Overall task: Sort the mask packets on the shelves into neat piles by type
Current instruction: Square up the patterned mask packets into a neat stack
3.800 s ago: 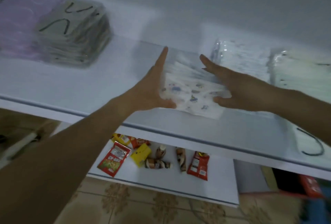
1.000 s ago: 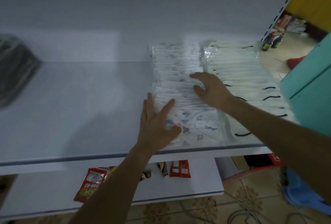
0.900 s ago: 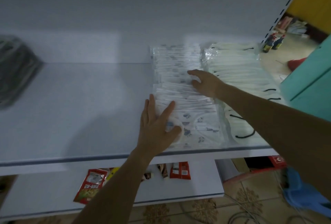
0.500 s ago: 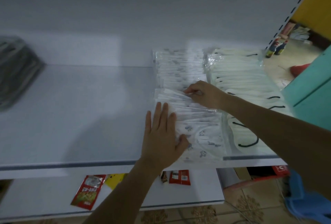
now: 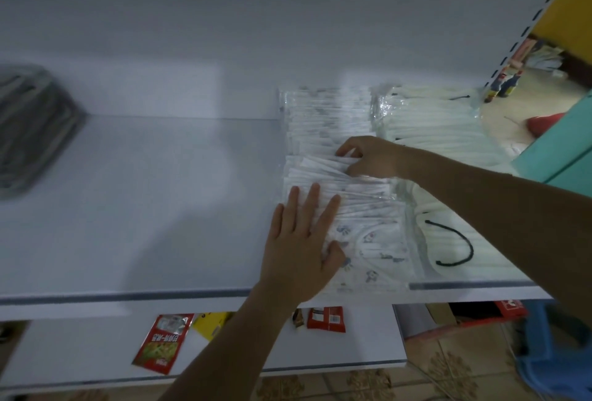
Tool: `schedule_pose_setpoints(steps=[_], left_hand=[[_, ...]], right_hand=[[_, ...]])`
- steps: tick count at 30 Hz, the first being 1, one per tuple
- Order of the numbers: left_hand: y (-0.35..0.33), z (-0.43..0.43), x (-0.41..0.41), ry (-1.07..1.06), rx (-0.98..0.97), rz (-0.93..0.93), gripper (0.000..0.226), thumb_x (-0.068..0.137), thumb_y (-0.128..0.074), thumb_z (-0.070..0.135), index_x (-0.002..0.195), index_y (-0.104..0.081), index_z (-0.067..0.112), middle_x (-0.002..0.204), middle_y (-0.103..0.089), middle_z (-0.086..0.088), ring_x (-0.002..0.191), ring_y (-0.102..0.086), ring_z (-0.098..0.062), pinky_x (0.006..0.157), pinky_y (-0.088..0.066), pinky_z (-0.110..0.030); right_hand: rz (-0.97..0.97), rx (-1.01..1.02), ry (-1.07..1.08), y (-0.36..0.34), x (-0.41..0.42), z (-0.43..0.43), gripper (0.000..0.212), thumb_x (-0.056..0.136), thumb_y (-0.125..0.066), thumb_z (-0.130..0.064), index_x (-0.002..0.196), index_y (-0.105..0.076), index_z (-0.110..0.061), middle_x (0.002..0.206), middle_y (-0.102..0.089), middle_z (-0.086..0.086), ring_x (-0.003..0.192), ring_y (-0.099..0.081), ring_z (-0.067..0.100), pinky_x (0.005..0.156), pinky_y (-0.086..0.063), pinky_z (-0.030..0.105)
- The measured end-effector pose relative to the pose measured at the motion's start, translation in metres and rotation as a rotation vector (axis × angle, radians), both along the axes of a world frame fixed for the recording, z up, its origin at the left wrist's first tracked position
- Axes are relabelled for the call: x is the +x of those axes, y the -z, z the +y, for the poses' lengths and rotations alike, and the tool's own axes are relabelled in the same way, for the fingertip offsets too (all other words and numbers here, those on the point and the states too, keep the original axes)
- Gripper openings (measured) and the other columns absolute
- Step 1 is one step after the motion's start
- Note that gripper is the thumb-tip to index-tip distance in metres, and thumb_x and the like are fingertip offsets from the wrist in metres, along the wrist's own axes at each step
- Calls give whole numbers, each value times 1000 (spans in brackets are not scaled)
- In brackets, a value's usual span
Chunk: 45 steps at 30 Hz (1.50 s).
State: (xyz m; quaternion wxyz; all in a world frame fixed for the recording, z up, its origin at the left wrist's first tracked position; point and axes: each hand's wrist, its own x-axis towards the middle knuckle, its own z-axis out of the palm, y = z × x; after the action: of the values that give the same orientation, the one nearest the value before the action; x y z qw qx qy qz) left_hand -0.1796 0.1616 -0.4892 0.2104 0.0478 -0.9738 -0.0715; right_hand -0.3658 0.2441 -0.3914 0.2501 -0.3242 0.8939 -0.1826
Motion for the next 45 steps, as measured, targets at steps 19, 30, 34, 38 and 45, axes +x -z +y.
schedule_pose_setpoints(steps=[19, 30, 34, 38, 45], left_hand=[[-7, -9, -10, -89, 171, -65, 64, 72, -41, 58, 129, -45, 29, 142, -39, -25, 129, -36, -49, 97, -16, -60], [-11, -13, -5, -34, 559, -191, 99, 52, -24, 81, 132, 14, 38, 154, 22, -7, 144, 12, -20, 106, 0, -23], [-11, -14, -3, -42, 582, -163, 110, 54, -33, 81, 145, 1, 30, 155, 20, -5, 144, 9, -18, 106, -2, -22], [-11, -13, -3, -78, 559, -173, 115, 52, -25, 82, 148, -9, 22, 155, 17, -9, 145, 8, -22, 108, -6, -25], [-27, -7, 8, -162, 664, -242, 103, 66, -49, 76, 145, 5, 37, 152, 29, -2, 144, 11, -21, 115, -15, -38]], right_hand=[[463, -20, -86, 29, 28, 25, 85, 75, -15, -72, 148, -8, -30, 158, 9, 5, 145, 6, 24, 115, 5, 38], [381, 97, -190, 42, 39, 28, 61, 98, -32, -38, 149, -1, -26, 157, 0, -12, 145, 6, 11, 114, 12, 36], [418, 61, -132, 31, 35, 16, 64, 95, -31, -41, 149, -1, -24, 158, -1, -7, 145, 4, 13, 114, 11, 35], [403, 35, -120, 36, 45, 11, 64, 97, -34, -39, 150, 0, -24, 158, 0, -4, 145, 4, 16, 115, 11, 36], [271, 113, -313, 26, 75, 79, 114, 42, -25, -100, 127, 33, -50, 139, 43, -21, 131, 35, -2, 106, 25, 24]])
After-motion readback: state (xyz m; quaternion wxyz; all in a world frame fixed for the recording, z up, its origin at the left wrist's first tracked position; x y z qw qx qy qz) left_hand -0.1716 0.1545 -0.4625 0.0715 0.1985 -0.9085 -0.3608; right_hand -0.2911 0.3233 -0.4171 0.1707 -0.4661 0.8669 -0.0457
